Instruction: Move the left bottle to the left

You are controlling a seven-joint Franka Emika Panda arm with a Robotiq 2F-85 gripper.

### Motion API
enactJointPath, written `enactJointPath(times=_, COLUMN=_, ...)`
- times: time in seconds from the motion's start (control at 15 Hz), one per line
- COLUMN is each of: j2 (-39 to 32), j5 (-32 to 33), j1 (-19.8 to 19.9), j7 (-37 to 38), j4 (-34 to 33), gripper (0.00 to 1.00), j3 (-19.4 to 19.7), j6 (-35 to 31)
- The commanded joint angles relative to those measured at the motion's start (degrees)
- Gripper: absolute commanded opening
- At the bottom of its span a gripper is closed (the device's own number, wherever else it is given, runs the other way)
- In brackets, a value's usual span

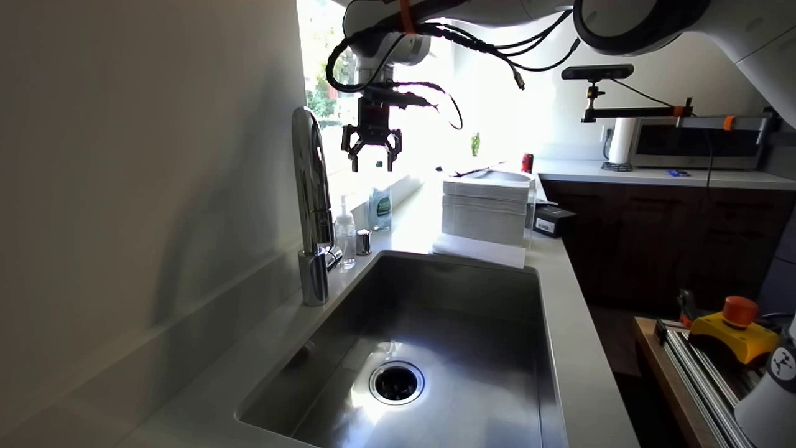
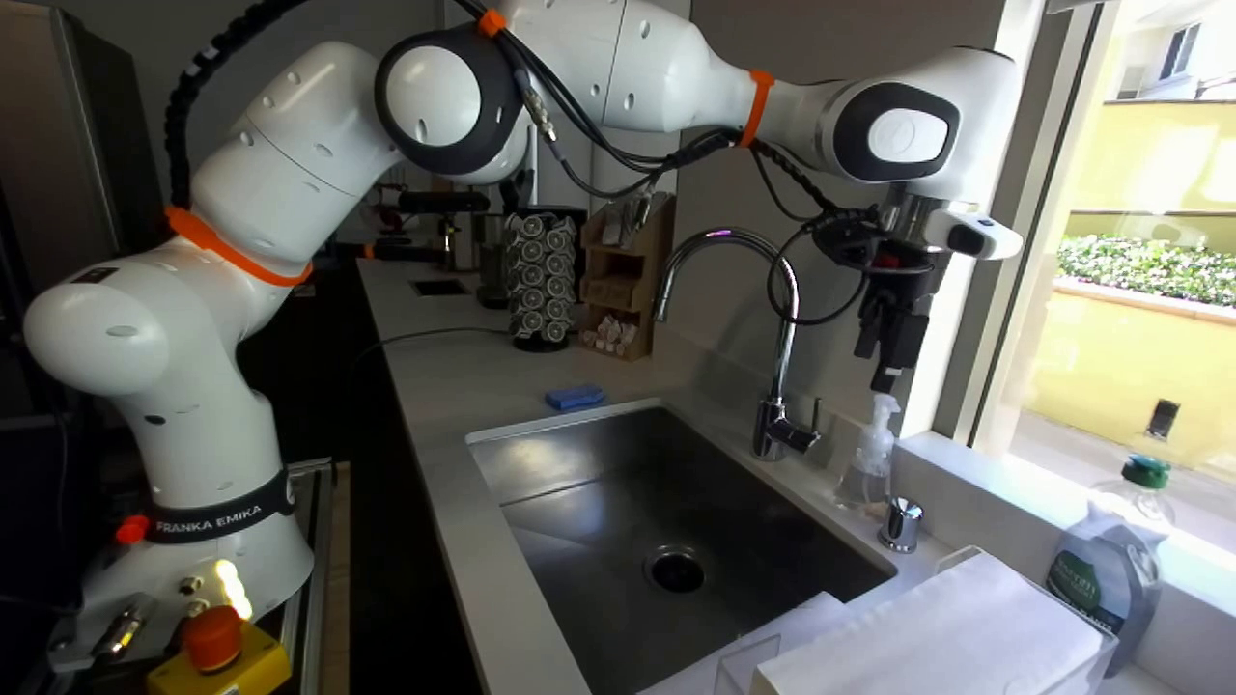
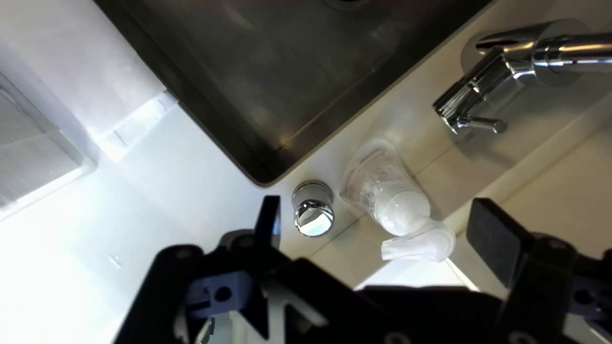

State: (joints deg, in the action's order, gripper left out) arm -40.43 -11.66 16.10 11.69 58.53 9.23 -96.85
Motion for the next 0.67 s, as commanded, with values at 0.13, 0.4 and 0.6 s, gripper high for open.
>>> enactJointPath(times=0.13, j2=-0.44, j5=3.46, j1=0.68, j7=-16.51, j4=-0.76, gripper=1.0, j3=-0.67, j6=3.17)
enactJointPath(times=0.4, j2=-1.4, j5=5.85, j1=0.18, j7=-27.34, j4=-1.94, gripper=1.0, j3=-0.81, j6=3.21)
enactJointPath(times=0.6, j2=-0.46, j5=5.1, j1=-0.06, j7=-28.05, j4=-0.1, gripper=1.0, j3=-0.49, j6=1.47)
